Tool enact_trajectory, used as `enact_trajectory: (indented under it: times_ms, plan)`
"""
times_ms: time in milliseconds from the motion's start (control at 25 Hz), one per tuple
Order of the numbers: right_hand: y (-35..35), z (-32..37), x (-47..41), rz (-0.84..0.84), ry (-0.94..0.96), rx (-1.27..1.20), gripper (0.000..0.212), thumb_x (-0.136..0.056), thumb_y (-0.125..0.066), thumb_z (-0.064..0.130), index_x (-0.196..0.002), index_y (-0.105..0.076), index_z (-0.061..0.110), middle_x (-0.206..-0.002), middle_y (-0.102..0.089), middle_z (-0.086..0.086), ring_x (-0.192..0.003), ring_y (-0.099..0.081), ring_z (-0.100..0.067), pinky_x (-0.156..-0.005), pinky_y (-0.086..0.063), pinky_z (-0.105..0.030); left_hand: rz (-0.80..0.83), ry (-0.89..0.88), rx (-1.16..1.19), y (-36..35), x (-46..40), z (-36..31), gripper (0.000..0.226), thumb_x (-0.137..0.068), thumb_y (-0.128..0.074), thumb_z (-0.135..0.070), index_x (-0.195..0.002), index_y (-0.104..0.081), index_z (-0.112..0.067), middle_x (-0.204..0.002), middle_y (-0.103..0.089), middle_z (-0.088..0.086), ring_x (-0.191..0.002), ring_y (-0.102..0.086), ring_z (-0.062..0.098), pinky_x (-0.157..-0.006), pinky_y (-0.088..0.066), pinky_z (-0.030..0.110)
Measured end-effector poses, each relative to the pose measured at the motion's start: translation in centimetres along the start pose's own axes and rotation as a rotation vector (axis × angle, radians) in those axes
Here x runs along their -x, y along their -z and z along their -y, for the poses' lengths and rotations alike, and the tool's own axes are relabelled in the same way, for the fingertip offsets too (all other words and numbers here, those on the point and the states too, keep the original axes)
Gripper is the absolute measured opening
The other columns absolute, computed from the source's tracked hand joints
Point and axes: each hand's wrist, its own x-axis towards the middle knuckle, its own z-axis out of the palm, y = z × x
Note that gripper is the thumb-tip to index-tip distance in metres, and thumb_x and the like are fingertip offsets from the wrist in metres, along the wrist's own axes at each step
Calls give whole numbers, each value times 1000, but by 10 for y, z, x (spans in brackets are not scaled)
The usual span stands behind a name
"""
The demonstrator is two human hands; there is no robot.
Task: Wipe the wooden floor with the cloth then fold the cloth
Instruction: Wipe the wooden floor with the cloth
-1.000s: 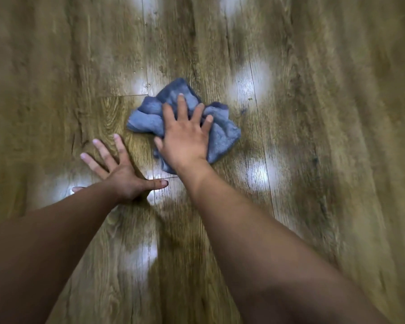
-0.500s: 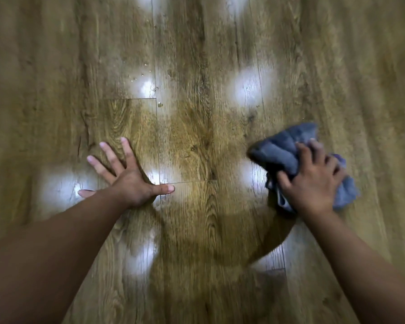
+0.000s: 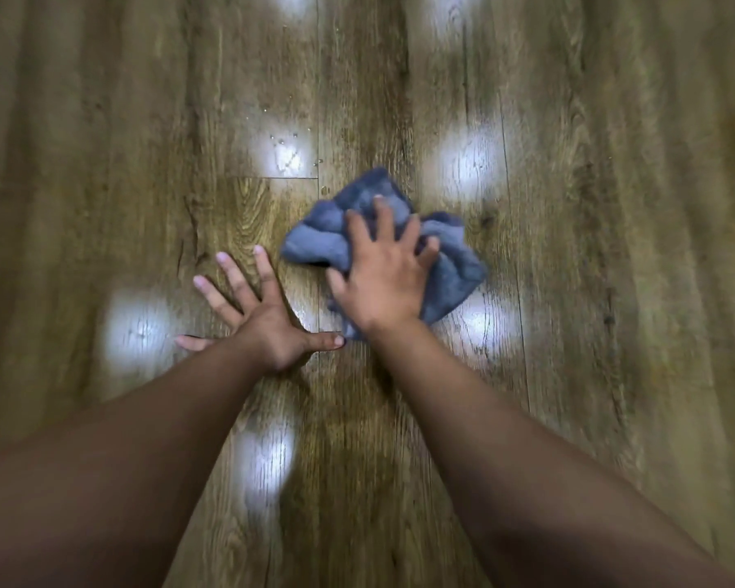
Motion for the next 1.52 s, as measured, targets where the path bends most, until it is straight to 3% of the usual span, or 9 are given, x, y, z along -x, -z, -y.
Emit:
enact_trajectory:
  times_ms: [160,400,560,600,680,800,1120,1360,1520]
  plan:
    - [-5,7,19,51,101,-45,79,-78,-61,59,-148,-32,34,-161,-23,-2,-142,-22,-45,-107,-10,-57,-63,2,15,-6,-8,6,164,-31,-77,-82,-122,56,-51,-127,71,-8,-113,67,27,-95,8,88]
    - [0,-7,63,52,-8,-30,81,-73,-68,58,-145,-37,37,-159,-27,3,-140,-28,-38,-103,-25,-55,-5,-46,44,4,2,4,158,-44,-78,-78,-133,49,-49,-135,66,-6,-128,58,33,-91,8,90]
    - [-8,-19,93,-29,-86,-6,79,-67,-63,60,-139,-42,37,-154,-33,6,-136,-34,-37,-99,-28,-55,-175,-98,-7,40,-16,17,101,-71,-66,-69,-154,-13,-45,-166,8,0,-152,13,32,-101,16,83]
    - [-8,-17,92,-29,-91,-9,78,-67,-59,61,-139,-42,37,-154,-33,6,-136,-34,-36,-100,-27,-54,-226,-125,-24,62,-25,25,101,-70,-65,-76,-154,-16,-46,-167,8,-1,-153,15,31,-99,21,82]
    - [-9,-15,91,-25,-85,-4,78,-66,-55,62,-139,-43,37,-154,-33,6,-136,-33,-36,-100,-26,-53,-195,-121,-40,111,-48,34,126,-58,-65,-91,-155,6,-51,-163,35,-3,-148,34,32,-94,22,82]
    - [-7,-16,90,-30,-82,-32,79,-66,-56,61,-139,-47,35,-155,-35,5,-137,-33,-36,-100,-26,-54,-64,-35,83,161,-76,32,147,-44,-69,-91,-151,23,-52,-155,48,0,-142,41,39,-109,10,78]
    - [-12,-12,68,-1,-126,-26,78,-65,-52,67,-136,-45,36,-155,-34,3,-134,-33,-41,-98,-23,-57,-3,35,43,156,-98,24,149,-51,-74,-83,-138,43,-53,-141,62,2,-133,51,42,-112,7,76]
    - [0,7,-95,-49,-88,-50,77,-71,-55,65,-140,-40,35,-156,-29,0,-134,-27,-40,-101,-25,-61,30,28,73,159,-94,23,147,-34,-65,-89,-124,48,-63,-113,73,-10,-127,57,35,-102,9,85]
    - [1,34,-203,-62,-114,-11,75,-74,-54,65,-140,-40,33,-156,-31,-4,-131,-34,-44,-102,-24,-62,34,39,45,159,-91,20,145,-35,-65,-94,-121,48,-66,-115,73,-14,-131,55,34,-96,10,86]
